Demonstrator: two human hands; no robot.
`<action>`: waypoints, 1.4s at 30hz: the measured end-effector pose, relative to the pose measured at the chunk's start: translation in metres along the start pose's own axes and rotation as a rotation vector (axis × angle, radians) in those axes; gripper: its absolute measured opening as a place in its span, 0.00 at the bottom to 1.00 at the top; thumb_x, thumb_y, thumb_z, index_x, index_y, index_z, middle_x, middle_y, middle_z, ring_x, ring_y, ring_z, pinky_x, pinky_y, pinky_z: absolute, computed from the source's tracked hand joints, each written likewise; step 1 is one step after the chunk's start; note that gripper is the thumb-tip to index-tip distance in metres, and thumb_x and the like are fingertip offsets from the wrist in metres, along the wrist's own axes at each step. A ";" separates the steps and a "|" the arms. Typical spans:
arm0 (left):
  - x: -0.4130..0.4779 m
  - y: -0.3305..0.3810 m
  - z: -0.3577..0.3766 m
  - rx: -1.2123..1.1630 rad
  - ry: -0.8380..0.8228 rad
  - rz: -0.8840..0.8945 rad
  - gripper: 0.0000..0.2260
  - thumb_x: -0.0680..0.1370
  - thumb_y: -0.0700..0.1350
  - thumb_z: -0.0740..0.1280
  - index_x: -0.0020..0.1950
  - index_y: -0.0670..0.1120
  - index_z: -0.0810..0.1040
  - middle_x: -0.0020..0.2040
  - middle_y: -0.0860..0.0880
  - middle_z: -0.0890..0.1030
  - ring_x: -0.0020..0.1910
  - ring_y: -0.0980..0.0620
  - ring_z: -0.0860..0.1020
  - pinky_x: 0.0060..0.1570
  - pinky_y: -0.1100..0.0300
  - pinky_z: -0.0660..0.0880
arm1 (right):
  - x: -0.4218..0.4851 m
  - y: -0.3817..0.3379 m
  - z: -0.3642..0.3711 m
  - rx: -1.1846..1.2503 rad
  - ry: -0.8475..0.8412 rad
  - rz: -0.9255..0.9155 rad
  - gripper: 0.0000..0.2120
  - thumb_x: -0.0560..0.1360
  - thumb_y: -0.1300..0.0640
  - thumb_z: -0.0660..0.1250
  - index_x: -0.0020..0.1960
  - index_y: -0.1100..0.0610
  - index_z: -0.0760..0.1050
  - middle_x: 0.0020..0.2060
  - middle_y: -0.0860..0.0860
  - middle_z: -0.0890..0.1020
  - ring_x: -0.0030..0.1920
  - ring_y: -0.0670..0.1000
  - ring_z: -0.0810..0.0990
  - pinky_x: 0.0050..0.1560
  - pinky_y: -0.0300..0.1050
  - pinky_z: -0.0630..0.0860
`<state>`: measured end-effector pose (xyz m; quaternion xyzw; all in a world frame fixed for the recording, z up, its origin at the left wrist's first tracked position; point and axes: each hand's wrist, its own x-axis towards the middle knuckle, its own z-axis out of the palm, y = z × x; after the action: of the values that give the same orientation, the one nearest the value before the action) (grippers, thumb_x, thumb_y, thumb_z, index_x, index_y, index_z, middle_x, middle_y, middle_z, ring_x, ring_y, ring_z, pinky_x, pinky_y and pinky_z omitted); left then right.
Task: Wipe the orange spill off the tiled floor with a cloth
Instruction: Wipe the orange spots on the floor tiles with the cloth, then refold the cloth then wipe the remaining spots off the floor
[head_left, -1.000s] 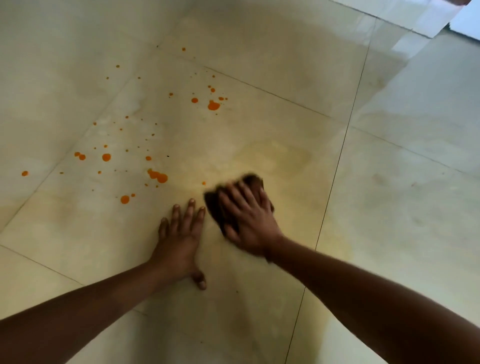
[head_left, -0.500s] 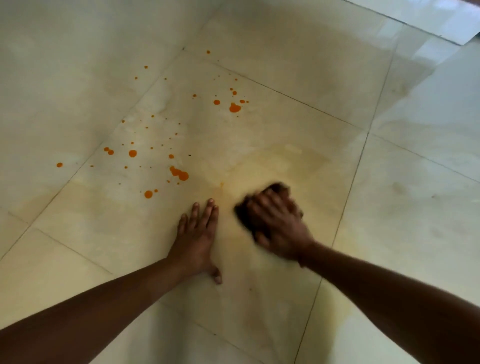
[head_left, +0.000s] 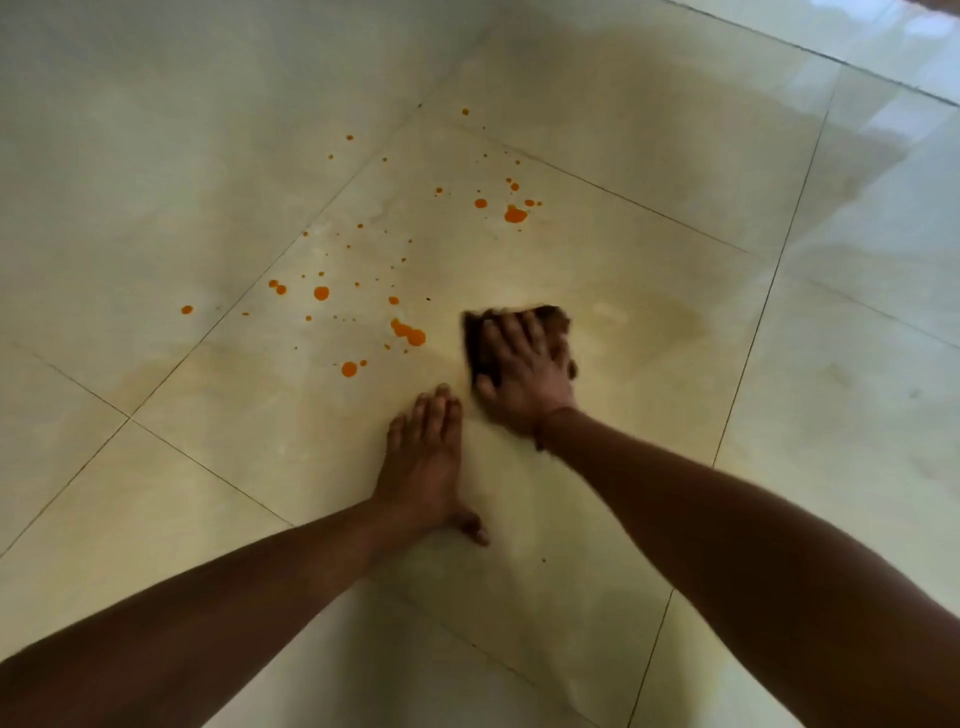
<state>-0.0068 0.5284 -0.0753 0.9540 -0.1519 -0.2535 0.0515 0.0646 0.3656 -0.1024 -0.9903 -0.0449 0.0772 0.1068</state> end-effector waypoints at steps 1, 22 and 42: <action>-0.005 -0.003 0.004 -0.012 0.032 -0.038 0.70 0.53 0.74 0.72 0.77 0.42 0.36 0.78 0.42 0.35 0.77 0.43 0.38 0.74 0.45 0.41 | -0.012 -0.010 0.004 0.004 -0.018 -0.089 0.36 0.72 0.39 0.53 0.78 0.49 0.54 0.78 0.51 0.56 0.78 0.56 0.49 0.72 0.68 0.49; -0.031 -0.043 0.010 0.026 0.021 0.169 0.52 0.63 0.68 0.71 0.78 0.50 0.50 0.79 0.49 0.46 0.77 0.46 0.47 0.72 0.47 0.54 | -0.193 -0.021 0.046 0.051 0.068 0.198 0.34 0.76 0.38 0.53 0.79 0.47 0.50 0.78 0.49 0.50 0.78 0.54 0.46 0.74 0.64 0.46; -0.211 0.015 -0.127 -1.185 -0.486 -0.463 0.14 0.81 0.53 0.61 0.62 0.47 0.73 0.57 0.49 0.79 0.51 0.51 0.78 0.52 0.52 0.74 | -0.225 -0.136 -0.179 1.428 -0.406 0.853 0.15 0.75 0.56 0.57 0.55 0.62 0.77 0.52 0.63 0.82 0.53 0.65 0.81 0.55 0.62 0.79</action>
<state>-0.1213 0.5836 0.1357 0.6886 0.2134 -0.5057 0.4739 -0.1373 0.4373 0.1323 -0.5849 0.3728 0.2964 0.6566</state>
